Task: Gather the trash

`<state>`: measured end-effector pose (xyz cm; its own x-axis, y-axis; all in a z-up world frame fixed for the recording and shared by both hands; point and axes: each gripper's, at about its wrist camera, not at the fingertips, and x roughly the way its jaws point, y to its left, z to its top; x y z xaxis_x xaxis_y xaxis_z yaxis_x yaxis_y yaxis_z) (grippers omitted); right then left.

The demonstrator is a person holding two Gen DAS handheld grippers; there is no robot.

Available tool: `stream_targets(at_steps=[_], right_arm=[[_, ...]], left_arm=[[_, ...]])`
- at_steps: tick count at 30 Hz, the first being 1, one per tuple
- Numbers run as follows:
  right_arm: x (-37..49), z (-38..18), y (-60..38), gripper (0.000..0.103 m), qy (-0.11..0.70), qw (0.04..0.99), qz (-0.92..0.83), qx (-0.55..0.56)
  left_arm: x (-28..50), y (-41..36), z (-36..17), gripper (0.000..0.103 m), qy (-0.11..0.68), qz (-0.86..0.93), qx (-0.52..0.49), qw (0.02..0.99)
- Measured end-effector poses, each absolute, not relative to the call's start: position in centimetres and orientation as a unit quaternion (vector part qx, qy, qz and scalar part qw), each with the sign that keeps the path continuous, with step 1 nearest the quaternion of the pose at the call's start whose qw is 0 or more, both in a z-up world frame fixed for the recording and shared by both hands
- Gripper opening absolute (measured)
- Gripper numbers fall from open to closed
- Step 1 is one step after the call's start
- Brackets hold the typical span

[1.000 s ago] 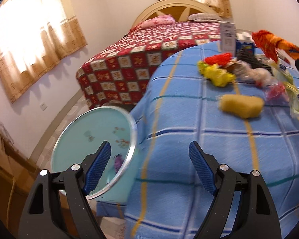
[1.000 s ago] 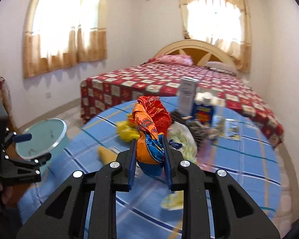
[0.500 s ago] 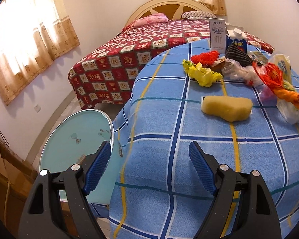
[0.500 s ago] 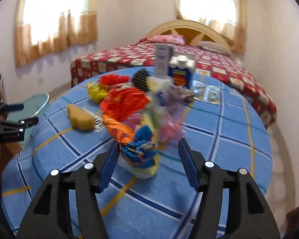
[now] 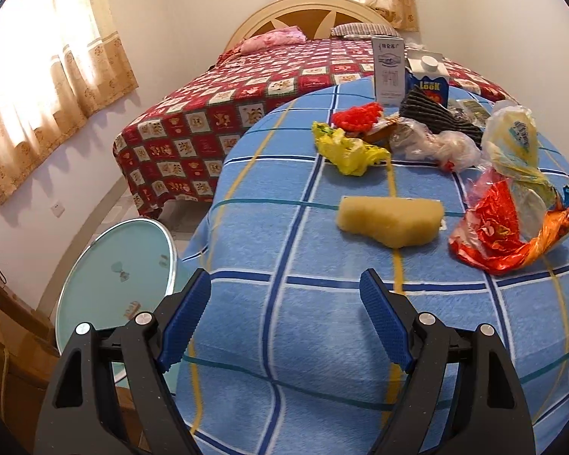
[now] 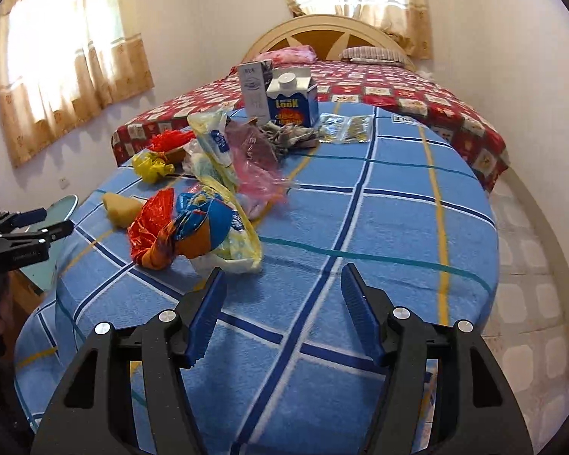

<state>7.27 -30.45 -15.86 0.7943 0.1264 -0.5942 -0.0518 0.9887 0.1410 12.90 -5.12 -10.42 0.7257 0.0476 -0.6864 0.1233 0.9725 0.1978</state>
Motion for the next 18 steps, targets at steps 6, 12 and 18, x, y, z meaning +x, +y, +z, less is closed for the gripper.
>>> stream_targets(at_steps=[6, 12, 18], right_arm=[[6.8, -15.6, -31.9, 0.062, 0.299, 0.951, 0.018, 0.072], [6.9, -16.5, -33.8, 0.067, 0.298, 0.95, -0.013, 0.093], [6.7, -17.0, -33.7, 0.067, 0.294, 0.951, -0.012, 0.091]], left_arm=[[13.2, -6.4, -9.9, 0.079, 0.364, -0.025, 0.111, 0.924], [14.3, -8.7, -10.0, 0.079, 0.368, -0.041, 0.106, 0.923], [15.5, -11.0, -10.6, 0.076, 0.373, -0.056, 0.106, 0.92]])
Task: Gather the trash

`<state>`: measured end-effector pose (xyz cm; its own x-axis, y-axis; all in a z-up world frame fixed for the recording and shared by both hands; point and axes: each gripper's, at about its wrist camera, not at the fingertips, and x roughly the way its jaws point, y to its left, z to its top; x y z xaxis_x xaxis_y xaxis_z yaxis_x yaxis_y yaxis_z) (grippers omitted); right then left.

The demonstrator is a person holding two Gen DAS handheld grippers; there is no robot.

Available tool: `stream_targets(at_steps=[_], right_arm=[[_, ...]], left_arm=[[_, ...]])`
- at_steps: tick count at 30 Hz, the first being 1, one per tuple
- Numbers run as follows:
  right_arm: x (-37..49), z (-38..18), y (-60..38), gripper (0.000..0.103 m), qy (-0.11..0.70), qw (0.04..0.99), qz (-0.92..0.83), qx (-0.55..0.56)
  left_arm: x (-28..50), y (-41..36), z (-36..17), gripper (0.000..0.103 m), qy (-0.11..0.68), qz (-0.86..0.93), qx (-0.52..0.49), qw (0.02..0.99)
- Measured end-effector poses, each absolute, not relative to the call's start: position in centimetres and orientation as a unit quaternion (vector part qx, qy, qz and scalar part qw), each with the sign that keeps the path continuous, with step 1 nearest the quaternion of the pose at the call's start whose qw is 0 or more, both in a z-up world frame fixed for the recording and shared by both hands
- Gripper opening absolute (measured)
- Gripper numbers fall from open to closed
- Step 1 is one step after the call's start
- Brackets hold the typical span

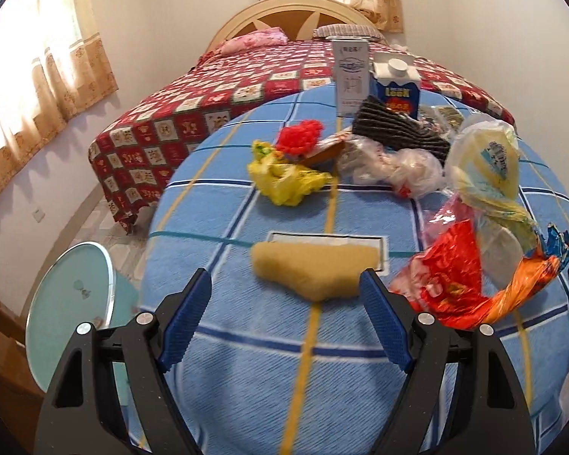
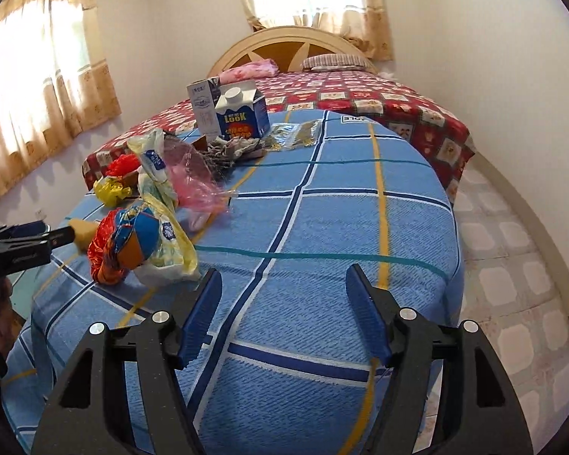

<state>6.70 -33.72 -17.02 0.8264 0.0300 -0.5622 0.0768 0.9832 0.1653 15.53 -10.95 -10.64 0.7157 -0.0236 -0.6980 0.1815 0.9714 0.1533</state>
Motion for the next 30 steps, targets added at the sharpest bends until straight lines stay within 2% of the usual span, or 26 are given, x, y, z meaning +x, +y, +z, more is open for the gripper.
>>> stream_targets(at_steps=[1, 3, 9, 17, 22, 23, 26, 30], right_arm=[[6.7, -17.1, -33.7, 0.068, 0.294, 0.951, -0.012, 0.09], [6.8, -17.3, -33.4, 0.069, 0.295, 0.951, -0.009, 0.09], [6.5, -16.9, -32.0, 0.069, 0.286, 0.955, 0.003, 0.078], [7.1, -14.6, -29.2, 0.068, 0.269, 0.96, 0.031, 0.069], [8.6, -12.7, -26.8, 0.067, 0.254, 0.965, 0.039, 0.048], [8.9, -12.7, -26.4, 0.065, 0.256, 0.965, 0.037, 0.043], [10.2, -13.8, -25.5, 0.048, 0.3, 0.953, 0.043, 0.034], [9.0, -15.4, -25.0, 0.046, 0.331, 0.942, 0.045, 0.025]], left_arm=[[15.7, -11.3, -11.0, 0.072, 0.377, -0.061, 0.106, 0.918], [16.4, -11.8, -12.0, 0.043, 0.399, -0.087, 0.099, 0.908], [16.1, -11.9, -11.8, 0.022, 0.394, -0.103, 0.099, 0.908], [13.0, -7.0, -8.1, 0.022, 0.342, -0.065, 0.131, 0.928], [11.8, -3.4, -8.2, 0.022, 0.347, -0.04, 0.136, 0.927], [11.7, -2.7, -8.5, 0.022, 0.352, -0.037, 0.136, 0.925], [11.4, -1.1, -9.4, 0.022, 0.369, -0.032, 0.131, 0.92], [10.7, 0.8, -10.1, 0.022, 0.374, -0.023, 0.13, 0.918]])
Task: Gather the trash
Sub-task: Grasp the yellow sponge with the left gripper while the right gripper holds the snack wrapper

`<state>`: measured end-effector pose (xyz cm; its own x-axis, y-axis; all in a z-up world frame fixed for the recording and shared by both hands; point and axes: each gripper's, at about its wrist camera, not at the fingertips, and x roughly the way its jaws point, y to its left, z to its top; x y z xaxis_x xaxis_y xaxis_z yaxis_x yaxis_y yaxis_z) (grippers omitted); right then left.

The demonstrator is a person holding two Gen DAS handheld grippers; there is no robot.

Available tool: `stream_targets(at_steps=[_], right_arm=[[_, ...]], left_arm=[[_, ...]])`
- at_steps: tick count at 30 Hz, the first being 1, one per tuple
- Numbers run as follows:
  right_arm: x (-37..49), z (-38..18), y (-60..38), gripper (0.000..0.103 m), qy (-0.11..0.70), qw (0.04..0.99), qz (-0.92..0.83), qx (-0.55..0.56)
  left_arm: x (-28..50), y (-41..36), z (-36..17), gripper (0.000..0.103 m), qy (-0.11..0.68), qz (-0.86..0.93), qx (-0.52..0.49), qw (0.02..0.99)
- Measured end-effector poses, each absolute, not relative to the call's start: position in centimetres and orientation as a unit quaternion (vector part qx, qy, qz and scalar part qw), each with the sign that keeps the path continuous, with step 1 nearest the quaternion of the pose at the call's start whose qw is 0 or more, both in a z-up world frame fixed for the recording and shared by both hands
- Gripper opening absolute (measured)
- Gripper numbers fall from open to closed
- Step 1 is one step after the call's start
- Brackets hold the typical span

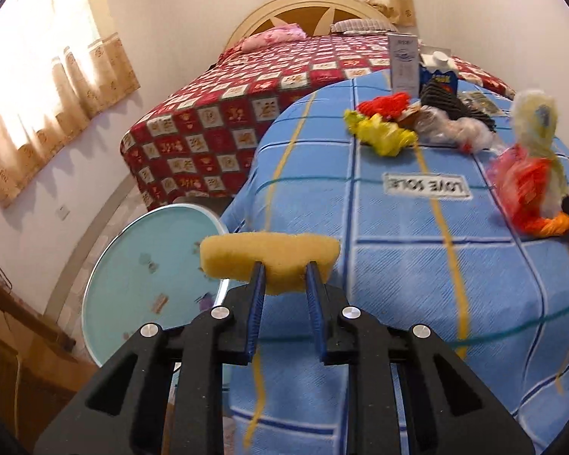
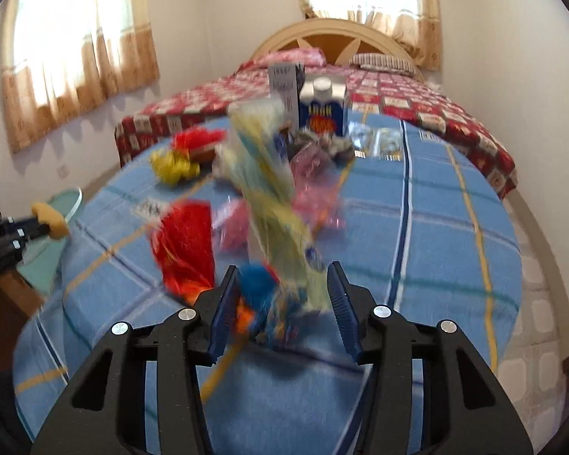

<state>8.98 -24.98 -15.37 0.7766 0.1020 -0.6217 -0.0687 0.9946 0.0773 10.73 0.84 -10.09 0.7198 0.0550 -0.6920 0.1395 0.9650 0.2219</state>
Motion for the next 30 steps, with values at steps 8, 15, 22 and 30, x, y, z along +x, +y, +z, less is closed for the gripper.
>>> stream_targets(at_steps=[8, 15, 22, 30], right_arm=[[7.9, -15.9, -24.2, 0.045, 0.344, 0.937, 0.052, 0.022], [8.1, -15.9, -23.8, 0.041, 0.345, 0.936, 0.07, 0.025], [8.2, -15.2, -24.4, 0.041, 0.337, 0.938, 0.07, 0.026], [8.3, -16.9, -24.1, 0.045, 0.37, 0.926, 0.069, 0.028]], left_arm=[[10.0, 2.9, -9.6, 0.022, 0.367, -0.019, 0.118, 0.923], [9.8, 3.0, -9.0, 0.022, 0.363, -0.021, 0.111, 0.925], [9.7, 2.9, -9.2, 0.022, 0.368, -0.022, 0.109, 0.923], [9.7, 3.0, -9.4, 0.022, 0.369, -0.021, 0.108, 0.923]])
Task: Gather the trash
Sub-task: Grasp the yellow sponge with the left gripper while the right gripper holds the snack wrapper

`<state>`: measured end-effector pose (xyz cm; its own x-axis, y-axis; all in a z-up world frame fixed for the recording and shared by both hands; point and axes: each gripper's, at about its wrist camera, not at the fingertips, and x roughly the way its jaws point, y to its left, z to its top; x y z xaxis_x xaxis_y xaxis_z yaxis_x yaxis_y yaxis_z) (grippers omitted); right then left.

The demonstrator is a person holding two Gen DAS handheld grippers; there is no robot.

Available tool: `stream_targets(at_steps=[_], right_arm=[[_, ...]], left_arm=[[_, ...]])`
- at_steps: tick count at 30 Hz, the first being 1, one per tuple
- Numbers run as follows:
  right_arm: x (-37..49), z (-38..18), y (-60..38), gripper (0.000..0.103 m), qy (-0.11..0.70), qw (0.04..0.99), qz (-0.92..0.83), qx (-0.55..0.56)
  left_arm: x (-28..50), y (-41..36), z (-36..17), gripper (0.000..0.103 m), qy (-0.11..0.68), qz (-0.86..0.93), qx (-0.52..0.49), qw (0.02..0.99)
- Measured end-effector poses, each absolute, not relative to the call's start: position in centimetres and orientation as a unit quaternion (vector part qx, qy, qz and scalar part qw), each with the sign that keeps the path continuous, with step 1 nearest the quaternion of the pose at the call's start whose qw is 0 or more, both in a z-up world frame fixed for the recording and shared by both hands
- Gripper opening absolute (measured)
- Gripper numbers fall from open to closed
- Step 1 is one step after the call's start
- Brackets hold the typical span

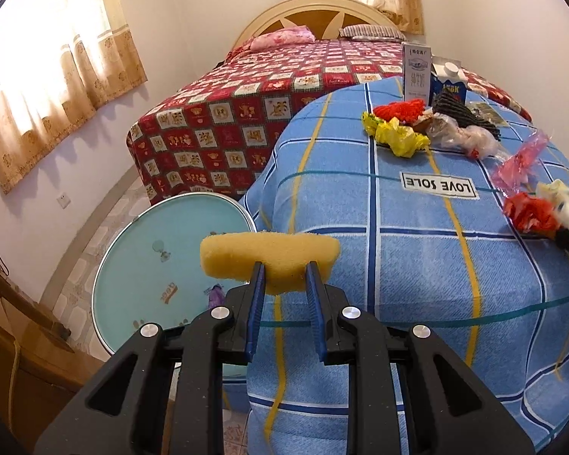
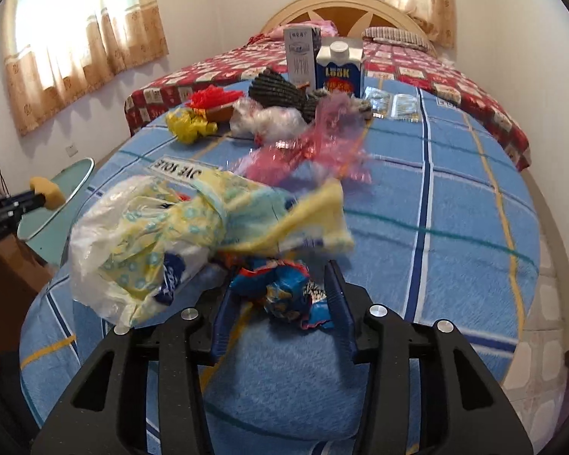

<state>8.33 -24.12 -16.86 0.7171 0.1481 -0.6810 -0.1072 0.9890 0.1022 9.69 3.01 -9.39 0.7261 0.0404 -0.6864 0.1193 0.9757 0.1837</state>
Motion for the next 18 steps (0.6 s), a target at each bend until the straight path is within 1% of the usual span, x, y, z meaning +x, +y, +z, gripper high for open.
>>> stream_targets(at_steps=[1, 2, 3, 4, 5, 6, 12, 14, 18], right_arm=[[8.2, -16.9, -24.1, 0.044, 0.368, 0.927, 0.07, 0.029], [8.2, -16.9, -24.1, 0.04, 0.368, 0.926, 0.073, 0.03], [8.3, -16.7, -24.1, 0.029, 0.368, 0.925, 0.085, 0.037], [8.3, -16.7, -24.0, 0.028, 0.367, 0.925, 0.09, 0.04], [8.5, -16.4, -23.7, 0.024, 0.366, 0.925, 0.095, 0.039], [8.8, -16.0, -23.6, 0.023, 0.361, 0.926, 0.1, 0.042], [11.0, -11.0, -24.3, 0.021, 0.295, 0.948, 0.101, 0.064], [12.6, -11.6, -23.3, 0.021, 0.336, 0.932, 0.126, 0.058], [12.7, -13.0, -21.7, 0.021, 0.35, 0.924, 0.145, 0.048]], left_arm=[[9.7, 3.0, -9.4, 0.022, 0.369, -0.022, 0.107, 0.923], [9.7, 3.0, -9.4, 0.022, 0.369, -0.022, 0.107, 0.923], [9.7, 3.0, -9.4, 0.022, 0.369, -0.022, 0.107, 0.923], [9.7, 2.9, -9.3, 0.022, 0.369, -0.023, 0.107, 0.923], [9.6, 2.9, -9.3, 0.022, 0.368, -0.024, 0.107, 0.923], [9.6, 2.8, -9.2, 0.022, 0.367, -0.024, 0.107, 0.924], [9.5, 3.0, -8.6, 0.022, 0.361, -0.02, 0.107, 0.926], [9.6, 3.2, -8.6, 0.022, 0.361, -0.019, 0.104, 0.926], [9.7, 3.5, -8.4, 0.022, 0.361, -0.018, 0.104, 0.927]])
